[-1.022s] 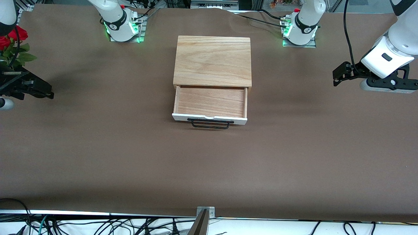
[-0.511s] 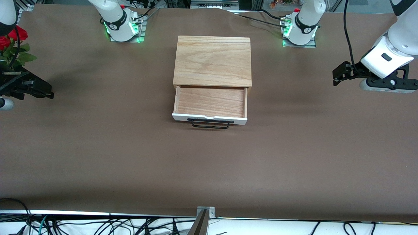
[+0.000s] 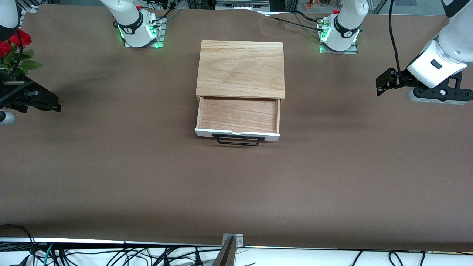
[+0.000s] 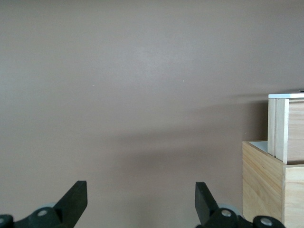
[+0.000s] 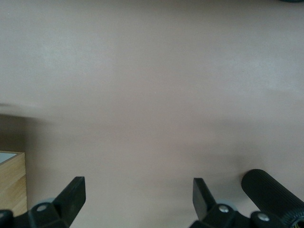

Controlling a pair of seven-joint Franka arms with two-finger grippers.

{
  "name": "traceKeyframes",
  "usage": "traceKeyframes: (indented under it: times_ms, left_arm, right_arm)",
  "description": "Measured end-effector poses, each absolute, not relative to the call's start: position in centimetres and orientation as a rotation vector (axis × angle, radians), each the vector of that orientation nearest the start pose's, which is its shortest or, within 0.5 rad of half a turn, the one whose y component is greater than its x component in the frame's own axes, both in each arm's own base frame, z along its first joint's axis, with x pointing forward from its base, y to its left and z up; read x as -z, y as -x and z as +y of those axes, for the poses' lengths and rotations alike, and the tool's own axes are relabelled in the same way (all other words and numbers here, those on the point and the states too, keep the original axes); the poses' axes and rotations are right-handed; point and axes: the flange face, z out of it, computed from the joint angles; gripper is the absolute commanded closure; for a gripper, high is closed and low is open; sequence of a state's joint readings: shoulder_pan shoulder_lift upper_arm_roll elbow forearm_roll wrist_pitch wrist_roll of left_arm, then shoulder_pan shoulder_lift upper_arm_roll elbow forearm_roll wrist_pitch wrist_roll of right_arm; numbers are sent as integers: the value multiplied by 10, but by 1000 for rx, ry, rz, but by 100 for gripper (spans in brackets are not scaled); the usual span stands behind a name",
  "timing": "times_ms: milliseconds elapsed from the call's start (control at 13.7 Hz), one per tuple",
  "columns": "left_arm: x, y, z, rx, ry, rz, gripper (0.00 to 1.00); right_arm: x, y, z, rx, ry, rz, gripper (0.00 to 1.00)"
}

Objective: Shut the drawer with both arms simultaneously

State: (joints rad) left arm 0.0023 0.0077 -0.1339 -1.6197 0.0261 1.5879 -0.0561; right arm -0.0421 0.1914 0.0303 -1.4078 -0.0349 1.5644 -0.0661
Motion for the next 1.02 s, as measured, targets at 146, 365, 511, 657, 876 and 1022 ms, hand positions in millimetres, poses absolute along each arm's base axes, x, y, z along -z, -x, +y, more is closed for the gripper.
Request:
traceKeyframes:
  times_ms: [146, 365, 511, 657, 876, 1022]
  left_arm:
    - [-599, -552, -70, -59, 3110, 120, 0]
    - [-599, -552, -70, -60, 3110, 120, 0]
    - [-598, -552, -70, -63, 3110, 120, 0]
    - [-596, -552, -70, -72, 3109, 120, 0]
    - [-590, -553, -74, -106, 3107, 131, 0]
    - [-585, -555, -76, -119, 3106, 137, 0]
  right_arm:
    - [-589, -611, -13, -57, 3168, -85, 0]
    - [-589, -611, -13, -57, 3168, -85, 0]
    - [-589, -612, -13, -57, 3168, -85, 0]
    - [-588, -612, -13, -60, 3167, -85, 0]
    - [-587, -612, -13, -61, 3167, -82, 0]
    - [-585, -614, -13, -55, 3168, -79, 0]
